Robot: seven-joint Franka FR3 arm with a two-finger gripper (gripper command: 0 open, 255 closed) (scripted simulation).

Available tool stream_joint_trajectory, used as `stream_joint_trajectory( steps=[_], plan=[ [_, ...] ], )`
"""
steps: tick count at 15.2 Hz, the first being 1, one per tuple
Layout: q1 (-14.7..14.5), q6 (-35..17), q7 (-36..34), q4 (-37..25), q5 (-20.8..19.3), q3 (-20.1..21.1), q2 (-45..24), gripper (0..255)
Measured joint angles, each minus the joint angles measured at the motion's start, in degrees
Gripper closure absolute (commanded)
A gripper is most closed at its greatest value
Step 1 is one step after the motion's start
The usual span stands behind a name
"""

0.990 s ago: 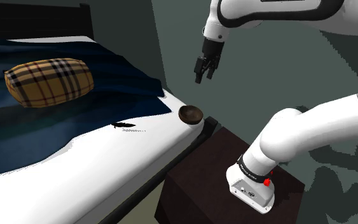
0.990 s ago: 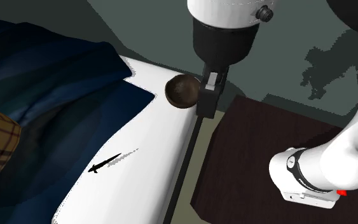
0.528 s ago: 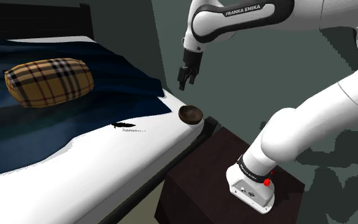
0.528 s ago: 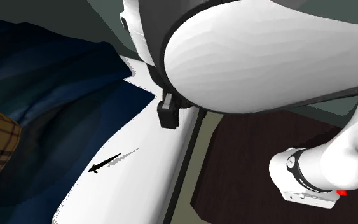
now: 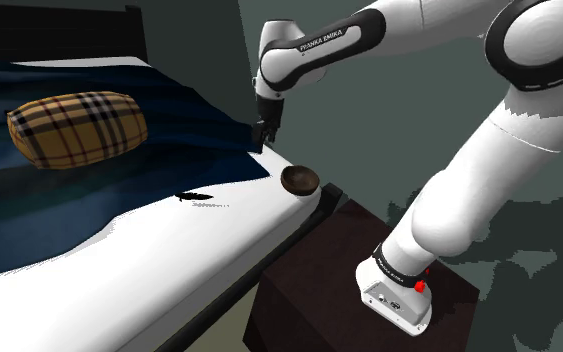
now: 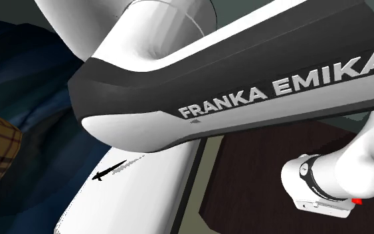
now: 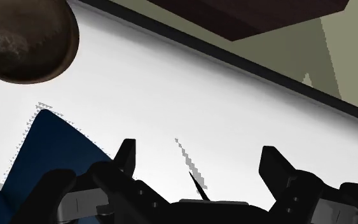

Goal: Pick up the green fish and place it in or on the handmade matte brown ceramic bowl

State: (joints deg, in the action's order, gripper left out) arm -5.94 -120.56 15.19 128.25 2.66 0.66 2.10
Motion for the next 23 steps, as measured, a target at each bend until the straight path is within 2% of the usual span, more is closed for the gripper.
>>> stream_joint_trajectory(
  steps=[9, 17, 23],
  plan=[
    [-1.87, -6.24, 5.47, -13.23, -1.38, 1.95, -19.65, 0],
    [-4.36, -7.51, 8.98, -29.19, -3.93, 3.63, -37.06, 0],
    [-7.02, -5.46, 11.52, -44.5, -6.07, 4.57, -50.43, 0]
  ],
)
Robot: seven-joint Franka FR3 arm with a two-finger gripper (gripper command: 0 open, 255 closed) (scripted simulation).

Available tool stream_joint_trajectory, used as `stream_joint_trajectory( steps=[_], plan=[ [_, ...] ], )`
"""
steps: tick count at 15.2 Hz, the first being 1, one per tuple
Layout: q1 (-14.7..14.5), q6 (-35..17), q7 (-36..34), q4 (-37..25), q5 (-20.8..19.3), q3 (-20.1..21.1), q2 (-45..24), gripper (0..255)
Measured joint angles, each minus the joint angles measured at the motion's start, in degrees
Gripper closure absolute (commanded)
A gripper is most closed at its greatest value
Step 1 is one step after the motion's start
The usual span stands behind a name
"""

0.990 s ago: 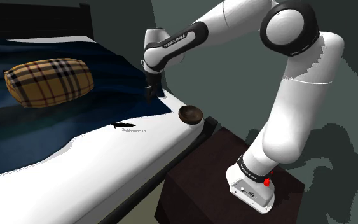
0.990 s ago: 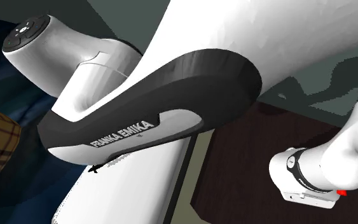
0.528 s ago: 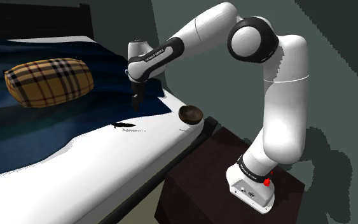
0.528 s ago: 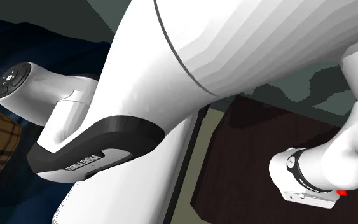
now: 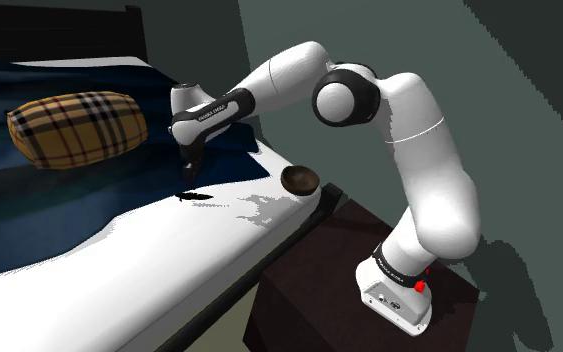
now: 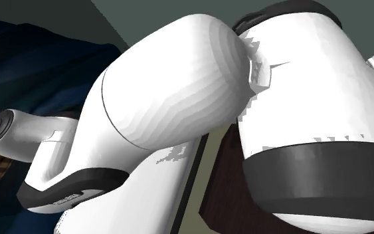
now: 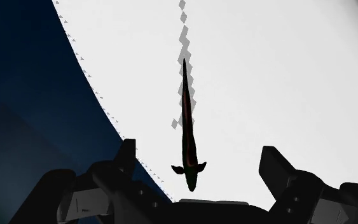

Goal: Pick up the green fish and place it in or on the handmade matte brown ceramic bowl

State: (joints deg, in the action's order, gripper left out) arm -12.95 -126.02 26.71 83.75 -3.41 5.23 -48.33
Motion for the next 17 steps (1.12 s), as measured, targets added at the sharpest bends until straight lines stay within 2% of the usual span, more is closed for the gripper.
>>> stream_joint_trajectory(
  steps=[3, 4, 10, 17],
  plan=[
    [-1.27, 2.43, 1.7, -9.55, -0.91, 0.34, -7.24, 0],
    [-1.49, 2.42, 1.94, -10.67, -1.06, 0.38, -8.38, 0],
    [-1.92, 0.77, 2.08, -13.07, -1.33, 0.27, -12.42, 0],
    [-1.96, -0.17, 2.04, -12.9, -1.38, 0.21, -13.16, 0]
  ],
)
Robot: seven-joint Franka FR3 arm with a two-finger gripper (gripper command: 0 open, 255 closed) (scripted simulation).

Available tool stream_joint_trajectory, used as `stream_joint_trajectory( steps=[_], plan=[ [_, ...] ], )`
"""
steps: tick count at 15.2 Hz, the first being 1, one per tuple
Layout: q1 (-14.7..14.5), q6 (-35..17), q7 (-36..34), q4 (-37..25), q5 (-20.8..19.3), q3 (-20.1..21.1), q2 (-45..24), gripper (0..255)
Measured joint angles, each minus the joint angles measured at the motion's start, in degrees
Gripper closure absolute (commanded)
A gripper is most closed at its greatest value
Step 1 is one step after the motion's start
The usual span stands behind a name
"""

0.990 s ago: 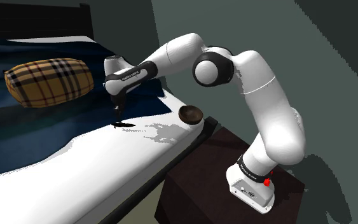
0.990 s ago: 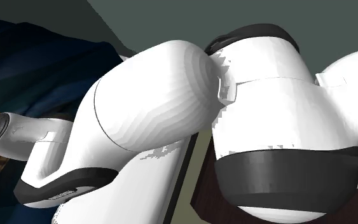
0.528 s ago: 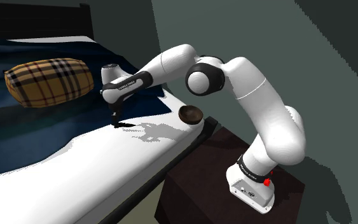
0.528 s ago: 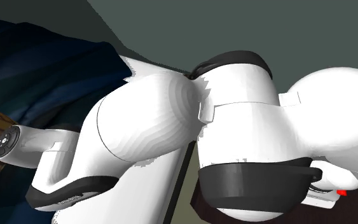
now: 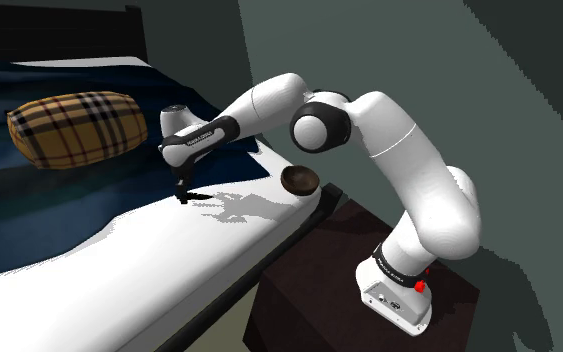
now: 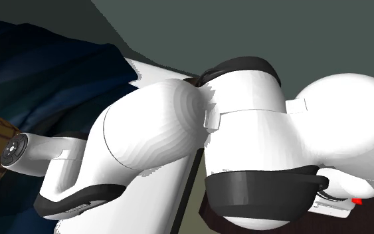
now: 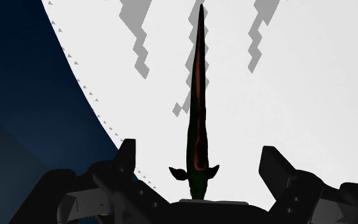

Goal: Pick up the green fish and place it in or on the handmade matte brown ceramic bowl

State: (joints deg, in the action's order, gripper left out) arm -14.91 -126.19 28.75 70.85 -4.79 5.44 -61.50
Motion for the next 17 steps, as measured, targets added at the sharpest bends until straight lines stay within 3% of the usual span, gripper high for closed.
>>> stream_joint_trajectory(
  steps=[1, 17],
  plan=[
    [0.0, -0.01, 0.0, 0.0, 0.0, 0.0, 0.0, 255],
    [0.18, 1.33, -0.02, 1.96, 0.12, 0.17, 3.3, 255]
  ],
)
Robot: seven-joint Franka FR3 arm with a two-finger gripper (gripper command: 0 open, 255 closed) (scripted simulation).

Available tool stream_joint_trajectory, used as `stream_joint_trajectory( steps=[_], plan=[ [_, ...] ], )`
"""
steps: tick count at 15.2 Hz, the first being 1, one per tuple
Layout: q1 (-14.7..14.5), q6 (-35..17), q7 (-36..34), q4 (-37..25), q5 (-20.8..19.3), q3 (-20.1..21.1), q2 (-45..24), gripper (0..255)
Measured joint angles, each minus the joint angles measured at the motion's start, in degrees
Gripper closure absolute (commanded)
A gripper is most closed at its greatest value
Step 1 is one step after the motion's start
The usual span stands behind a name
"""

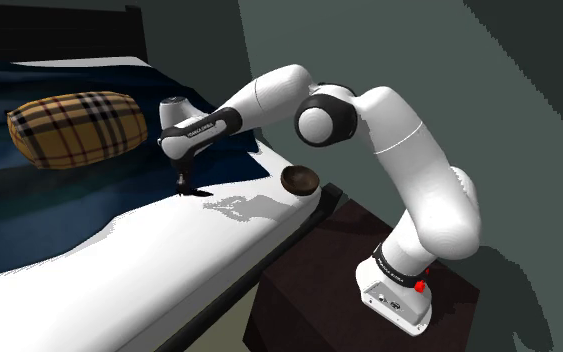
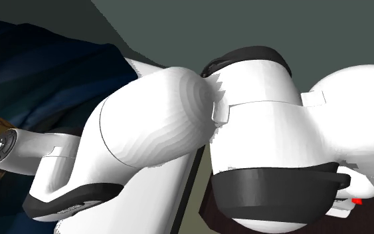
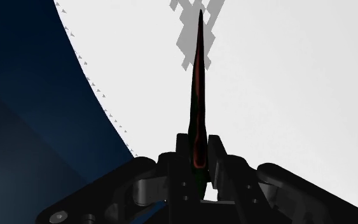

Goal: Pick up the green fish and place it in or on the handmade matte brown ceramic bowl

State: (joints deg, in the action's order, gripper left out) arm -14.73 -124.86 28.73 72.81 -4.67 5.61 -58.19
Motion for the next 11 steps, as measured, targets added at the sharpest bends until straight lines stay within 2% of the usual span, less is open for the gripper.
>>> stream_joint_trajectory(
  steps=[11],
  plan=[
    [0.21, 4.22, -0.03, 1.59, 0.32, 0.37, 5.84, 255]
  ],
)
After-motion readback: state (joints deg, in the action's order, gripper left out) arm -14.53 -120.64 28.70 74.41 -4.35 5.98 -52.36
